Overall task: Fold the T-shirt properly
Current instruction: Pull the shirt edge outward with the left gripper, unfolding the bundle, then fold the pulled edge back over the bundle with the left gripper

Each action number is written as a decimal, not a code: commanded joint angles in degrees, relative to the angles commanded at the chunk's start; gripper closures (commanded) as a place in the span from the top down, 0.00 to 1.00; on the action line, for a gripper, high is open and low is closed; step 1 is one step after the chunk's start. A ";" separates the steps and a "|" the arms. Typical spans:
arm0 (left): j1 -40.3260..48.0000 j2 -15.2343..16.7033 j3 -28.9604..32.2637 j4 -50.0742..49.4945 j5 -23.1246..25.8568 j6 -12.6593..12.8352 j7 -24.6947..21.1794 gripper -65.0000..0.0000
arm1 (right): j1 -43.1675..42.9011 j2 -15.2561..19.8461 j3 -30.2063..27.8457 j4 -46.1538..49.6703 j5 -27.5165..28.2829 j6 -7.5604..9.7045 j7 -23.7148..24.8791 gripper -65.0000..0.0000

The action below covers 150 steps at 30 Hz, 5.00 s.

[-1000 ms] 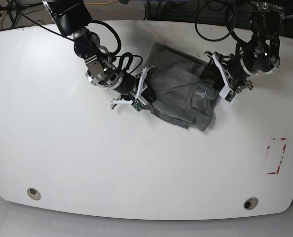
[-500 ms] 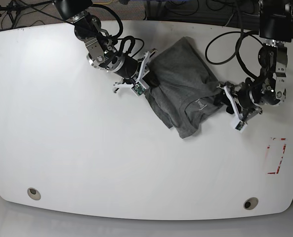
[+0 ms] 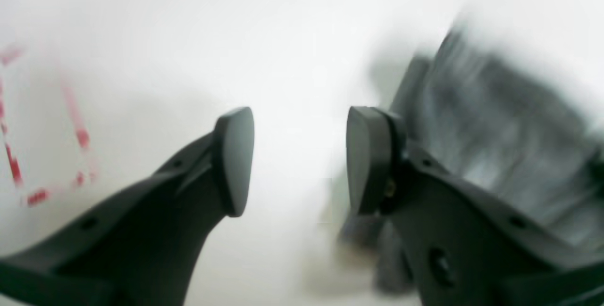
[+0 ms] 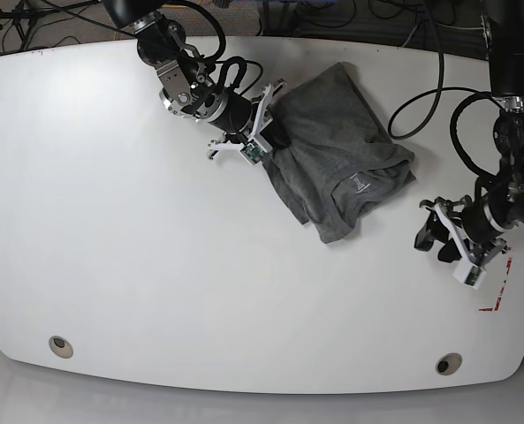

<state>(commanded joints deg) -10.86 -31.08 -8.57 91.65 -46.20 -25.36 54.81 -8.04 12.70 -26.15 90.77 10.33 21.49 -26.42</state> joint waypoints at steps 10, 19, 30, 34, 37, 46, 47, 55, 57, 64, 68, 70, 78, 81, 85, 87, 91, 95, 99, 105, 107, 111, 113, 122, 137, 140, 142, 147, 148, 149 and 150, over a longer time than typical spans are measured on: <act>8.70 5.80 -7.30 -0.79 -10.81 0.00 3.52 0.46 | 0.09 -0.26 -0.09 -0.18 0.00 0.00 0.00 0.08; 13.36 9.58 -7.38 -0.97 -10.64 0.00 3.25 0.46 | 0.26 -0.26 -0.09 -0.18 0.00 0.00 0.00 0.08; 13.71 12.22 -5.71 -5.45 -4.84 0.00 3.25 0.46 | 0.26 -0.26 0.00 -0.18 0.00 0.00 0.00 0.08; 14.15 12.22 -5.71 -5.45 -4.22 0.00 3.25 0.44 | 0.26 -0.26 0.00 -0.18 0.00 0.00 0.00 0.08; 15.30 12.22 -5.71 -5.36 -4.31 0.00 3.25 0.32 | 0.18 -0.26 0.00 -0.18 0.00 0.00 0.00 0.08; 15.65 12.31 -5.80 -5.27 -4.22 0.00 3.25 0.09 | 0.09 -0.26 0.00 -0.18 0.00 0.00 0.00 0.08; 15.65 12.31 -5.89 -5.19 -4.31 0.00 3.25 0.08 | 0.09 -0.26 0.00 -0.18 0.00 0.00 0.00 0.08; 15.30 11.69 -6.15 -3.08 -3.78 0.09 3.25 0.04 | 0.26 -0.26 0.00 -0.18 0.00 0.00 0.00 0.08; 15.21 10.90 -6.15 -2.20 -2.81 0.09 3.25 0.03 | 0.26 -0.26 0.00 -0.18 0.00 0.00 0.00 0.08; 10.90 10.20 -5.71 -2.02 2.20 0.09 3.78 0.03 | 0.18 -0.26 0.00 -0.18 0.00 0.00 0.00 0.08; 8.70 10.11 -5.63 -2.02 4.48 0.09 4.92 0.03 | 0.18 -0.18 0.00 -0.18 0.00 0.00 0.00 0.08; 7.65 10.11 -5.54 -2.11 5.45 0.00 5.19 0.03 | 0.18 -0.09 0.00 -0.18 0.00 0.00 0.00 0.08; 2.99 8.35 -0.70 -2.11 7.21 0.00 5.27 0.04 | 0.18 -0.09 0.00 -0.18 0.00 0.00 0.00 0.08; 1.41 8.18 -0.26 -2.11 8.26 0.00 5.27 0.07 | 0.18 0.00 0.00 -0.18 0.00 0.00 0.00 0.08; -0.09 7.30 -0.26 -2.11 10.11 0.00 5.27 0.22 | 0.18 0.09 0.00 -0.09 0.00 0.00 0.00 0.08; -0.79 6.07 -0.26 -2.11 10.46 0.00 5.27 0.32 | 0.18 0.00 0.00 -0.09 0.00 0.00 0.00 0.08; -2.46 4.75 -0.26 -1.93 10.37 0.00 5.27 0.49 | 0.26 0.00 -0.09 -0.09 0.00 0.00 0.00 0.08; -3.96 3.52 -0.35 -1.49 10.37 0.00 5.27 0.56 | 0.26 -0.09 -0.09 0.44 0.00 0.00 0.00 0.08; -6.24 2.29 -0.44 -1.49 10.29 0.00 5.27 0.55 | 0.26 -0.09 -0.09 2.37 0.00 0.00 -0.18 0.08; -6.33 1.76 -1.49 1.76 9.32 0.00 5.27 0.55 | 0.44 -0.18 -0.09 6.42 0.00 0.00 -3.52 0.08; -4.40 2.02 -1.93 4.22 7.21 0.00 5.80 0.55 | 0.97 -0.18 0.00 8.35 0.00 0.00 -5.10 0.08; -0.09 3.69 -2.11 9.14 2.20 0.00 7.65 0.55 | 1.23 -0.18 0.00 12.22 0.00 0.00 -6.95 0.08; 1.76 6.07 -2.29 11.87 0.18 0.00 9.05 0.55 | 1.23 -0.18 0.00 13.98 0.00 -0.09 -7.56 0.08; 13.01 15.91 -1.76 19.87 -0.88 0.00 12.22 0.55 | 3.25 -0.26 0.00 18.20 0.70 -5.19 -7.91 0.08; 20.40 20.13 -0.53 16.88 -0.53 0.00 11.87 0.40 | 8.00 -5.80 -0.18 7.03 0.09 -5.19 -7.56 0.08; 20.22 19.78 -0.53 12.75 -0.53 0.00 11.78 0.41 | 8.53 -6.51 -0.26 3.60 0.00 -5.10 -6.68 0.08; 19.69 19.52 -0.53 8.26 -0.53 0.00 11.52 0.41 | 9.14 -6.24 -0.26 1.23 0.00 -5.10 -3.96 0.08; 17.49 16.09 0.18 -1.41 -0.53 0.00 7.30 0.41 | 9.23 -5.19 -0.09 -2.99 -0.09 -5.10 -0.53 0.08; 17.14 15.21 0.79 -3.08 -0.53 0.00 5.98 0.41 | 9.32 -4.48 -0.18 -3.52 -0.09 -5.10 -0.44 0.08; 17.05 14.15 1.23 -4.40 -0.53 0.00 5.01 0.41 | 9.32 -4.04 -0.26 -3.69 -0.09 -5.10 -0.35 0.08; 16.70 13.27 1.67 -5.01 -0.62 0.00 4.40 0.41 | 9.23 -3.69 -0.26 -3.69 -0.09 -5.10 -0.35 0.08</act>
<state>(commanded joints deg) 5.85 -17.80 -6.90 86.64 -46.81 -25.36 59.21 1.19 9.01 -26.42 87.08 10.24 16.40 -26.77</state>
